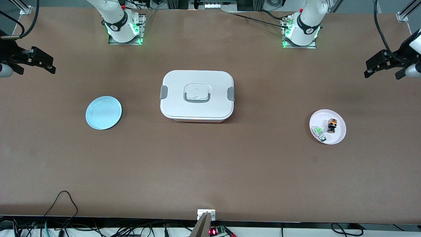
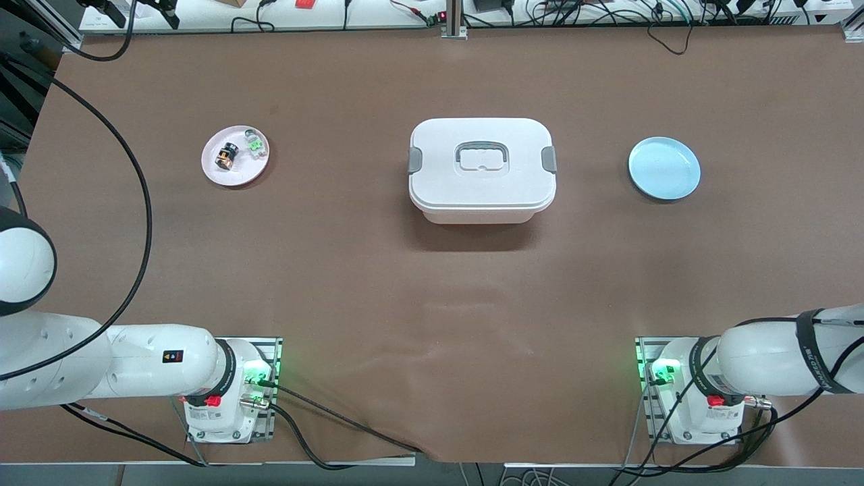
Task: Transfer orange switch to right arm and place
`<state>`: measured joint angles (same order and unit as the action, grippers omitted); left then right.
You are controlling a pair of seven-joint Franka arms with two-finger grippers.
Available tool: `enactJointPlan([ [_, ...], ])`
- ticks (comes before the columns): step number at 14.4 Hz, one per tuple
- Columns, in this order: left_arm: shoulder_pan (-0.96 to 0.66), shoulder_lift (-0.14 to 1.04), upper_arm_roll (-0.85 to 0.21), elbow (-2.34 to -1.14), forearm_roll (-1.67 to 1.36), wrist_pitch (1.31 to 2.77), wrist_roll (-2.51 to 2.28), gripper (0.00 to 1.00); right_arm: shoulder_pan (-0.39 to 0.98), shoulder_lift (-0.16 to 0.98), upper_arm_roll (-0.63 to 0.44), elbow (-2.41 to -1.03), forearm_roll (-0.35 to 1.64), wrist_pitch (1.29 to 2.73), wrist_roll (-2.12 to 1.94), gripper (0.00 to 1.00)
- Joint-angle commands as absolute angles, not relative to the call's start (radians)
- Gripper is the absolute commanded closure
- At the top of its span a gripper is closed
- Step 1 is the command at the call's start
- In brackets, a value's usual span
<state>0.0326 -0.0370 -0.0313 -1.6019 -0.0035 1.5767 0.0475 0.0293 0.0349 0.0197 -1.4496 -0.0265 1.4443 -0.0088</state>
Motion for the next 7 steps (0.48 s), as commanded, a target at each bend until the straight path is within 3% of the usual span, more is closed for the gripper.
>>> enactJointPlan([
  [1,0.021,0.096,-0.040,-1.511,0.002,1.606,0.052,0.00,0.031,0.026,0.038,-1.445,-0.041,1.442,0.003,0.00],
  [7,0.015,0.101,-0.054,-1.601,-0.002,1.629,0.054,0.00,0.031,0.026,0.041,-1.448,-0.038,1.433,0.009,0.00],
])
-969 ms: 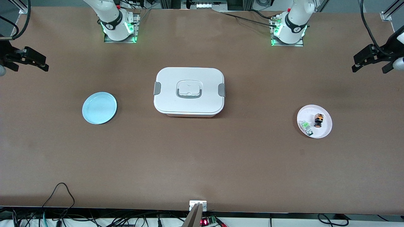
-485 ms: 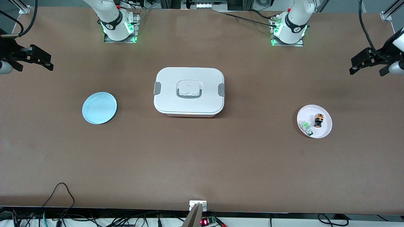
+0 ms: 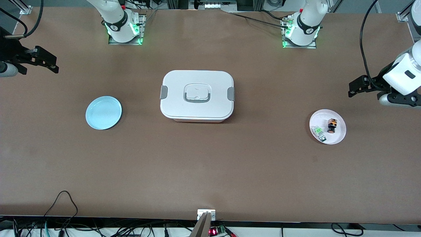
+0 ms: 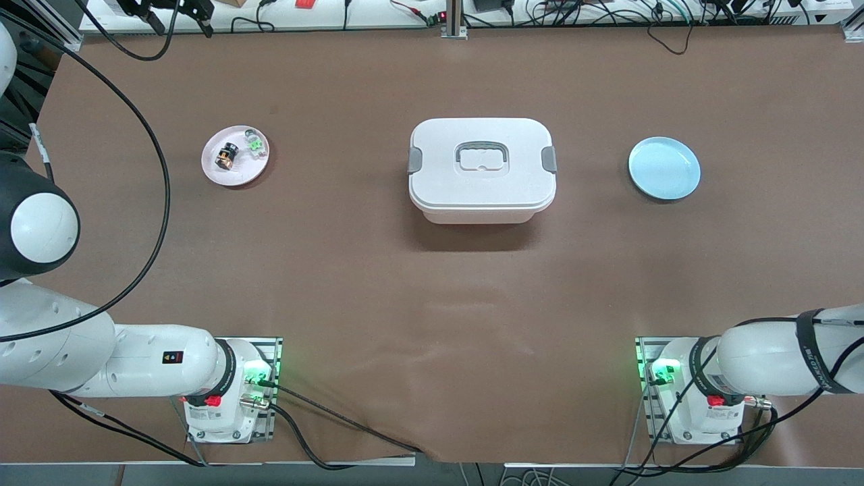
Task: Transfer orange switch to right arm and place
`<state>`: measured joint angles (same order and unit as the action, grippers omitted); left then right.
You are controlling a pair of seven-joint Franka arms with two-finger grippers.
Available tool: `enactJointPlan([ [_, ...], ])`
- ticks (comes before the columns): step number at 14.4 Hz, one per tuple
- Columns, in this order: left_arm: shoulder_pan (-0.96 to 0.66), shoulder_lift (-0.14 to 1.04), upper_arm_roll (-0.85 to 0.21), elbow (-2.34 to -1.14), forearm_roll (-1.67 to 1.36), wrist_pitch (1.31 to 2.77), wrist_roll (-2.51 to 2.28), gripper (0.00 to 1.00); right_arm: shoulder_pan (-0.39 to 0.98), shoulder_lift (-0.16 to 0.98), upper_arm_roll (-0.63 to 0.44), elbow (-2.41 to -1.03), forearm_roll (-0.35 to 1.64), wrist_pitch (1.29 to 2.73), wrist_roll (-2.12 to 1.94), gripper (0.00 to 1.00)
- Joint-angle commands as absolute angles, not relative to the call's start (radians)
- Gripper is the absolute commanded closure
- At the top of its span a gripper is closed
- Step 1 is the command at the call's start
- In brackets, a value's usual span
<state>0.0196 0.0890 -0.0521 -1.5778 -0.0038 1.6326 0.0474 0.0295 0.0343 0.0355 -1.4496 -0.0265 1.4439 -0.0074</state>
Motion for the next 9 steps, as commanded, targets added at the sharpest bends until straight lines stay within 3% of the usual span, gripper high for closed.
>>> enactJointPlan([
  [1,0.012,0.126,-0.054,-1.611,0.000,1.637,0.055,0.00,0.031,0.026,0.040,-1.450,-0.038,1.433,0.011,0.00],
  [6,0.066,0.233,-0.051,-1.679,-0.006,1.736,0.459,0.00,0.028,0.029,0.029,-1.445,-0.038,1.447,0.009,0.00],
  [9,0.113,0.262,-0.051,-1.807,-0.006,1.950,0.737,0.00,0.028,0.028,0.031,-1.443,-0.038,1.447,0.009,0.00],
])
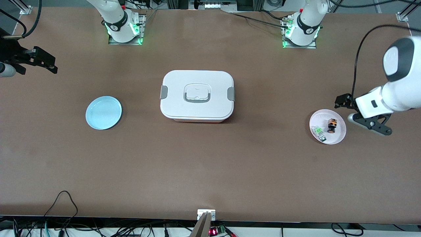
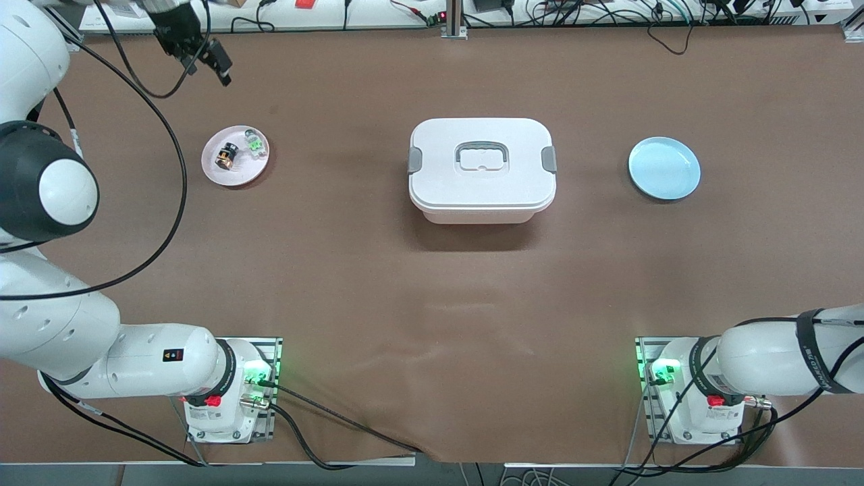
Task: Transfer orange switch to right arm and place
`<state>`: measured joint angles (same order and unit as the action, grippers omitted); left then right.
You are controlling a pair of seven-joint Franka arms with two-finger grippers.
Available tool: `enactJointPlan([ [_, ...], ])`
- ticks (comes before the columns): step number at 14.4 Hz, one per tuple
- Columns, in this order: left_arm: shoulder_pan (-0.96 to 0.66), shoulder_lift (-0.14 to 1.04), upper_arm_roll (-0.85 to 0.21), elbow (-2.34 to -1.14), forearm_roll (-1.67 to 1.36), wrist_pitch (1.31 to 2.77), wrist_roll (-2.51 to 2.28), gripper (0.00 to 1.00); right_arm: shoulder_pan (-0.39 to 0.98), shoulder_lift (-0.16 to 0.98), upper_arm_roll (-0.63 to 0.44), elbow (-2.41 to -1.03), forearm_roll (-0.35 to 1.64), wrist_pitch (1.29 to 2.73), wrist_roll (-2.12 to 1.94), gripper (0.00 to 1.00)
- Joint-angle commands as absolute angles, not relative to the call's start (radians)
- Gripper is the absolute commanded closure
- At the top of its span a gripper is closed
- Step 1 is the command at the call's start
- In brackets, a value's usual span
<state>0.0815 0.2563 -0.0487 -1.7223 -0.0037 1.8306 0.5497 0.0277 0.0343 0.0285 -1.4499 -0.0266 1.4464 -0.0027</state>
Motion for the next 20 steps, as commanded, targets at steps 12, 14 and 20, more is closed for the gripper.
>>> enactJointPlan([
  [12,0.167,0.420,-0.051,-1.959,-0.006,2.318,1.774,0.00,0.028,0.028,0.031,-1.450,-0.040,1.453,0.011,0.00],
  [14,0.166,0.437,-0.051,-1.962,-0.006,2.362,1.918,0.00,0.028,0.028,0.031,-1.450,-0.040,1.451,0.011,0.00],
  [20,0.201,0.472,-0.051,-1.991,-0.008,2.433,2.017,0.00,0.028,0.028,0.031,-1.453,-0.040,1.451,0.011,0.00],
])
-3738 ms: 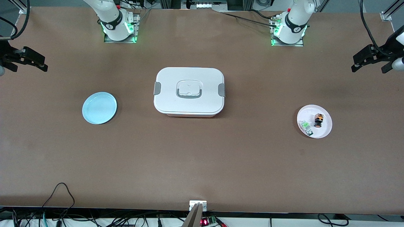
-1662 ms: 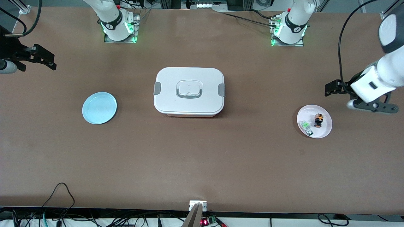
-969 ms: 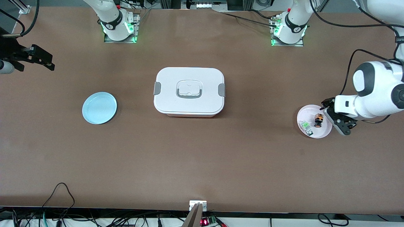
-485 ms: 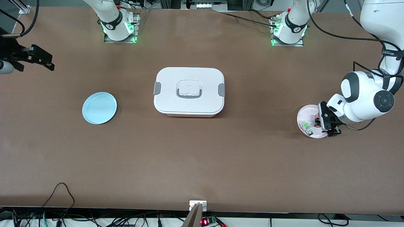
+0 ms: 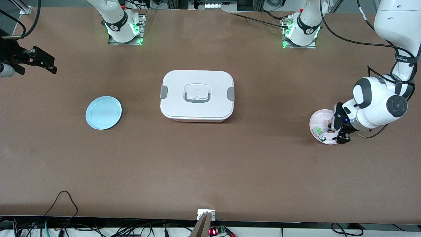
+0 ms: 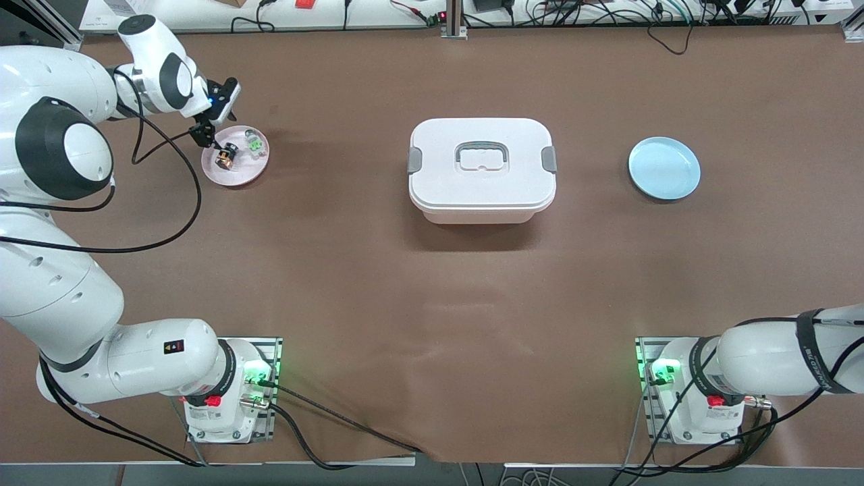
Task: Transfer orange switch to right arm and place
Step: 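Lower the left gripper onto the orange switch on the white plate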
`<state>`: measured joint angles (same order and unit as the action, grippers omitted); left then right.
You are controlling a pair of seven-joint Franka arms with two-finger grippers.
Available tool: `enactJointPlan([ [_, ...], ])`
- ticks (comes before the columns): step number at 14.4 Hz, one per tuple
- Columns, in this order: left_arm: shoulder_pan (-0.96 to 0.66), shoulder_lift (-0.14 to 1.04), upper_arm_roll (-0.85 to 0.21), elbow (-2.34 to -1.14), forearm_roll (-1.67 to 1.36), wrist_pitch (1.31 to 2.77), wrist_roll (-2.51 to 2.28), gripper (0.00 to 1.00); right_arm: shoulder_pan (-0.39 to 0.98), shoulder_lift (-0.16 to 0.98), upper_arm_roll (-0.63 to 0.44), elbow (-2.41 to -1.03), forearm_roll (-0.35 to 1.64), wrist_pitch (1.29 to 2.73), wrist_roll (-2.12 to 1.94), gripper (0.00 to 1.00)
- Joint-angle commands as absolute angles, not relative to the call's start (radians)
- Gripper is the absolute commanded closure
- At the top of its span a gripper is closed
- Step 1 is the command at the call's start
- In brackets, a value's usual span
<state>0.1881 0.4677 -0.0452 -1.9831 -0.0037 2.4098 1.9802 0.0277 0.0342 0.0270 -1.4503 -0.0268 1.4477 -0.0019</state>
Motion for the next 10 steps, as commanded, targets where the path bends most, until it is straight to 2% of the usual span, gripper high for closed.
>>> enactJointPlan([
  [1,0.202,0.479,-0.051,-1.991,-0.008,2.437,2.017,0.00,0.028,0.028,0.031,-1.453,-0.040,1.451,0.011,0.00],
  [10,0.229,0.489,-0.052,-2.005,-0.060,2.430,2.016,0.00,0.028,0.028,0.029,-1.453,-0.037,1.443,0.011,0.00],
])
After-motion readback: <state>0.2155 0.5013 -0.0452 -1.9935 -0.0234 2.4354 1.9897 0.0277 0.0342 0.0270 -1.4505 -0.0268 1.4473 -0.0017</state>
